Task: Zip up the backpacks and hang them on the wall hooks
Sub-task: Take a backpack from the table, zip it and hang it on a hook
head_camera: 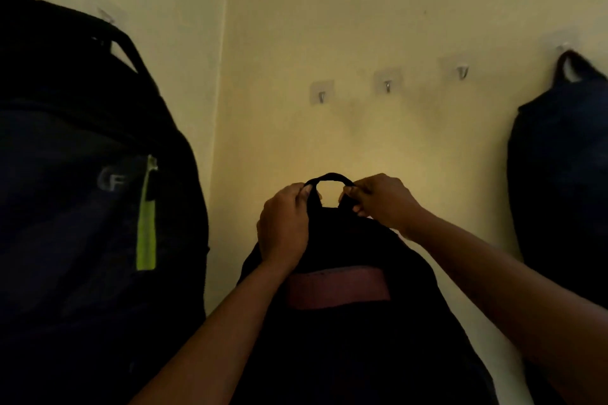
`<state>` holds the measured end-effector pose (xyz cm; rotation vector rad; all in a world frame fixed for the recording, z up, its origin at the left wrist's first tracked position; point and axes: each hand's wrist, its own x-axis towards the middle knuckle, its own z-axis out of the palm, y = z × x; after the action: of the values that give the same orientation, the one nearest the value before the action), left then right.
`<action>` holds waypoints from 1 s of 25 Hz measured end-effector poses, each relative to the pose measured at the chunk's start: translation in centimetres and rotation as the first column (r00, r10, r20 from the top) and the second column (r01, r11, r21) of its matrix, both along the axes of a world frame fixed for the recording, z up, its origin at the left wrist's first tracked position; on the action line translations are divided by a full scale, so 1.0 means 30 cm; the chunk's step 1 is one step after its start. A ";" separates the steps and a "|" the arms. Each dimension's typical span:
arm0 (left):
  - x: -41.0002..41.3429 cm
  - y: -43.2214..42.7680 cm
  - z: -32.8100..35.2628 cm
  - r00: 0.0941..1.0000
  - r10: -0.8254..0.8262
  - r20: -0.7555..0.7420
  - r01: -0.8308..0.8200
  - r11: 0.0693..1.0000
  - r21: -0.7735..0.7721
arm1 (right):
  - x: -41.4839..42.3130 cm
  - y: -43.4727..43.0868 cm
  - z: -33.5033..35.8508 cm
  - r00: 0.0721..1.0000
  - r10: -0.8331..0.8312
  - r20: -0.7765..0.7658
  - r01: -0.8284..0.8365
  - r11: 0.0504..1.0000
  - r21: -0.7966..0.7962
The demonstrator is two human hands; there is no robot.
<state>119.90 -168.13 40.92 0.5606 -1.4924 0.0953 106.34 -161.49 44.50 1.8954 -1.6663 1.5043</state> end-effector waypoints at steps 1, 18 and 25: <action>-0.012 -0.049 0.046 1.000 -0.010 -0.016 0.010 1.000 -0.016 | 0.000 -0.034 0.046 0.998 -0.049 -0.038 0.047 0.998 -0.036; -0.112 -0.354 0.617 0.999 0.042 -0.029 -0.049 0.947 -0.319 | -0.015 -0.313 0.598 0.809 -0.581 -0.093 0.469 0.732 -0.494; -0.138 -0.406 0.724 0.999 0.046 -0.027 -0.052 0.943 -0.329 | -0.035 -0.360 0.693 0.780 -0.619 -0.090 0.480 0.685 -0.548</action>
<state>115.77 -180.33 62.63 0.3257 -1.4058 0.3712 105.29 -172.30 65.30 1.1062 -1.3660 1.1908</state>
